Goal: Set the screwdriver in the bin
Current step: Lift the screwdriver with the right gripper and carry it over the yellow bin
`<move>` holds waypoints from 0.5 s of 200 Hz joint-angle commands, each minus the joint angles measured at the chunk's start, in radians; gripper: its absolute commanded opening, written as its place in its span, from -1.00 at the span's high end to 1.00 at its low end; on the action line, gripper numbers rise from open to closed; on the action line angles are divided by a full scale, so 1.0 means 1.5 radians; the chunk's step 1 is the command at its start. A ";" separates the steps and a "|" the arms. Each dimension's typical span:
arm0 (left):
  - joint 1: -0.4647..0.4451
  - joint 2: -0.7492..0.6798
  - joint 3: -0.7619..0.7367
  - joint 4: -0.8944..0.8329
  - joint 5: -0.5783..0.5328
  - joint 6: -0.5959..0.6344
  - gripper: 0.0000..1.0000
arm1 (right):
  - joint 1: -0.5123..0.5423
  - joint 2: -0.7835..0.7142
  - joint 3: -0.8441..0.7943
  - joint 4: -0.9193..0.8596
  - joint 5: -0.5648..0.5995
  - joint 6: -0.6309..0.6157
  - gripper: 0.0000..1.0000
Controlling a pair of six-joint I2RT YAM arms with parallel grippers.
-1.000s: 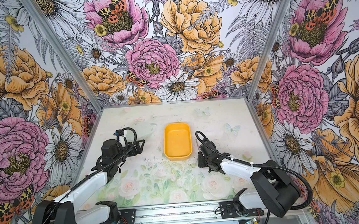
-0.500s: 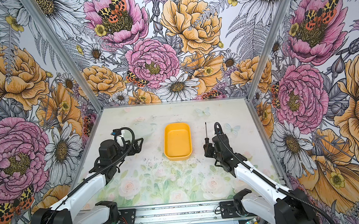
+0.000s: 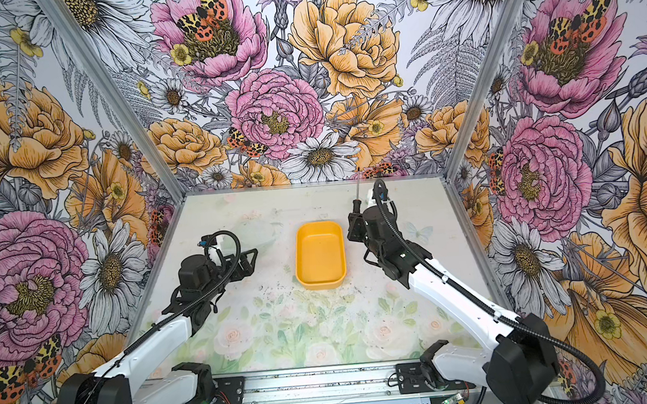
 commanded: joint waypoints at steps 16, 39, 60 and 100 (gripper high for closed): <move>0.005 -0.009 -0.011 0.027 -0.003 -0.013 -0.98 | 0.074 0.098 0.079 0.002 0.089 -0.002 1.00; 0.004 -0.007 -0.012 0.026 -0.006 -0.012 -0.98 | 0.126 0.158 0.110 -0.021 0.124 0.001 1.00; 0.004 -0.003 -0.010 0.027 -0.008 -0.011 -0.97 | 0.154 0.210 0.141 -0.061 0.159 0.016 1.00; 0.003 -0.009 -0.014 0.023 -0.014 -0.006 -0.97 | 0.182 0.272 0.160 -0.122 0.164 0.069 1.00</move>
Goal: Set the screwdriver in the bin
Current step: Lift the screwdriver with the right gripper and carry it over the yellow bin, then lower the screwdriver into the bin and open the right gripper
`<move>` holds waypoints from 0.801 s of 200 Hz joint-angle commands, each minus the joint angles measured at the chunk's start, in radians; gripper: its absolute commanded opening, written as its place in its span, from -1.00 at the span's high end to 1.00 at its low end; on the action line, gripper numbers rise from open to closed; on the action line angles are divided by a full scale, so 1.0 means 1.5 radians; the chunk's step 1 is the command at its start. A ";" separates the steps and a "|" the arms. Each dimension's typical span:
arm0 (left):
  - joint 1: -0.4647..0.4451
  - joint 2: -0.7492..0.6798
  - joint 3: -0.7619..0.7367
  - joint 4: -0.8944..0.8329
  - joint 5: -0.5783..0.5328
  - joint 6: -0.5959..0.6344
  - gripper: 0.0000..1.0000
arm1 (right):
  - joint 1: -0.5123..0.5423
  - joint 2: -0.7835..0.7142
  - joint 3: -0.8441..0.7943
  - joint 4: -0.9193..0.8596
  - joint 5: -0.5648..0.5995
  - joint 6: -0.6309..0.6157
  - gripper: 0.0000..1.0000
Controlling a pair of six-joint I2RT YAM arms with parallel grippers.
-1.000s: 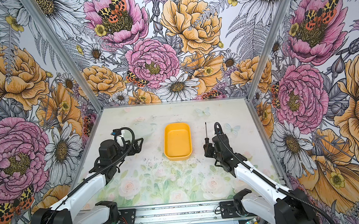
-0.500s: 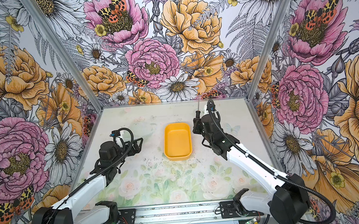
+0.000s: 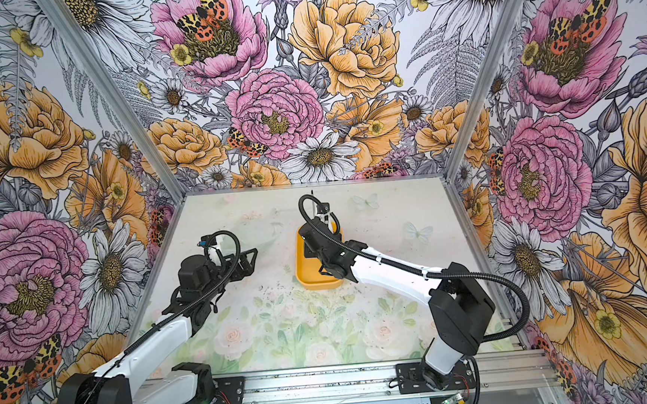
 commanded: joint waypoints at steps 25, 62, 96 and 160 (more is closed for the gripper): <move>0.003 -0.009 -0.012 0.017 -0.017 -0.008 -0.97 | 0.002 0.043 0.014 -0.068 0.015 0.063 1.00; 0.003 -0.008 -0.014 0.015 -0.024 -0.013 -0.98 | 0.002 0.061 -0.007 -0.080 -0.013 0.092 1.00; 0.003 -0.004 -0.014 0.013 -0.026 -0.012 -0.98 | 0.008 0.081 -0.024 -0.081 -0.032 0.114 1.00; 0.000 0.010 -0.013 0.013 -0.030 -0.013 -0.98 | 0.010 0.106 -0.033 -0.081 -0.048 0.117 1.00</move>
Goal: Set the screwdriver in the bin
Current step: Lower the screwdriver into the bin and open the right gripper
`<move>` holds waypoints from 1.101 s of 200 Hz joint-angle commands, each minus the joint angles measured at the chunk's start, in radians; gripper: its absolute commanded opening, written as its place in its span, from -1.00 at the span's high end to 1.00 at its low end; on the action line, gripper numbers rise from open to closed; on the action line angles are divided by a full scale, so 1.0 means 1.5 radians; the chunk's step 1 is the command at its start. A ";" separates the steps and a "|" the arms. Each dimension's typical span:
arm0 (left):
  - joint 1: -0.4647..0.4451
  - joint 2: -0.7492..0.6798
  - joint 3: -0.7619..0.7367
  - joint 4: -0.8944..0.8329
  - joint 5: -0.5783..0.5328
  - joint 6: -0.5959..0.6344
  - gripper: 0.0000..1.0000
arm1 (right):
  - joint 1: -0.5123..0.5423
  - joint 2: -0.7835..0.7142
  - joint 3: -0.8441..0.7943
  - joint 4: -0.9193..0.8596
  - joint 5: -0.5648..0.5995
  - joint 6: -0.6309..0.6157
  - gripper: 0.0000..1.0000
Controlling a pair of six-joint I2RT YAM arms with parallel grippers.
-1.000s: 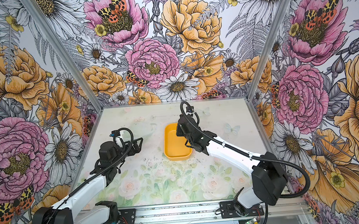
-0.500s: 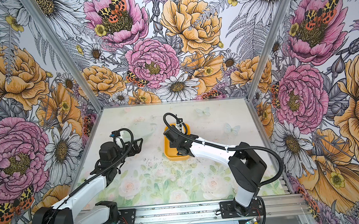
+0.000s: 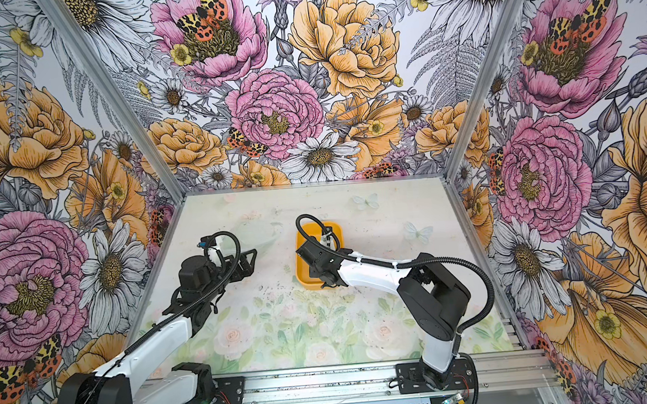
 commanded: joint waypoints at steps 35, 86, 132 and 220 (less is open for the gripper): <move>-0.003 0.012 -0.007 0.012 -0.021 -0.009 -0.98 | 0.006 0.032 0.007 0.007 -0.018 0.008 1.00; -0.005 0.021 -0.001 0.013 -0.018 -0.005 -0.98 | 0.006 0.065 0.021 0.007 -0.034 0.008 1.00; -0.007 0.030 0.003 0.013 -0.018 -0.003 -0.98 | 0.006 0.091 0.028 0.007 -0.040 0.007 1.00; -0.007 0.033 0.002 0.011 -0.021 0.004 -0.97 | 0.003 0.109 0.037 0.006 -0.049 0.003 0.84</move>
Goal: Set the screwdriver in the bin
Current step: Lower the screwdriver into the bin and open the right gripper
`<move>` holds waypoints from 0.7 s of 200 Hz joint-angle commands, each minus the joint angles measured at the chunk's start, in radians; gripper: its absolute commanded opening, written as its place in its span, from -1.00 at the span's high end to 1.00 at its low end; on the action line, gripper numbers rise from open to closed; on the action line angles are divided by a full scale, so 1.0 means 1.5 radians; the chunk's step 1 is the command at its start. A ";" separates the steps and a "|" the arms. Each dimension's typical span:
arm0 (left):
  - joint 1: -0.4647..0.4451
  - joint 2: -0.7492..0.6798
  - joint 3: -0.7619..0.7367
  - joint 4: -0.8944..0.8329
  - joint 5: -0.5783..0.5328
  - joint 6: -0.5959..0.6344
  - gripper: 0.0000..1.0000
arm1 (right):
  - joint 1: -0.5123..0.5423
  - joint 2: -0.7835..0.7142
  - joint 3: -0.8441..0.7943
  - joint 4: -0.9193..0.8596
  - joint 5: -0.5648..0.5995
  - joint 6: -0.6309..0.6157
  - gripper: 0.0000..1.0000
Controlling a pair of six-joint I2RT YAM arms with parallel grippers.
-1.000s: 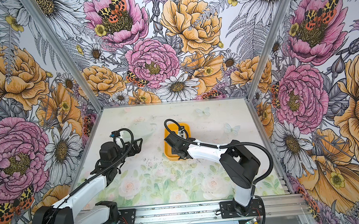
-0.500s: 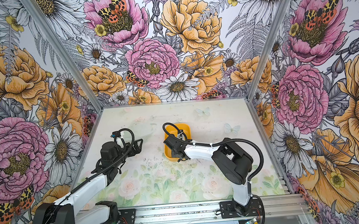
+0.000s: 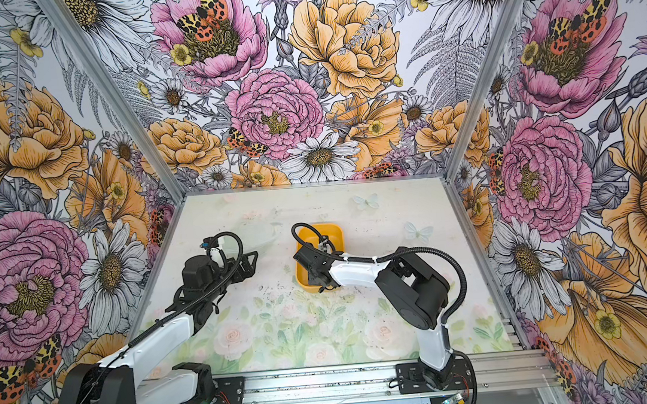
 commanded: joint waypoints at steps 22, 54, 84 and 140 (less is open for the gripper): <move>-0.005 0.005 0.003 0.011 -0.012 0.003 -0.98 | 0.002 0.017 0.020 0.006 -0.011 -0.002 0.60; -0.004 0.005 0.003 0.011 -0.013 0.005 -0.98 | 0.000 0.016 0.021 0.006 -0.012 -0.009 0.37; -0.004 0.005 0.004 0.010 -0.014 0.005 -0.98 | -0.005 0.015 0.026 0.001 -0.019 -0.018 0.29; -0.003 0.006 0.003 0.008 -0.017 0.007 -0.98 | -0.014 0.006 0.046 -0.015 -0.016 -0.050 -0.03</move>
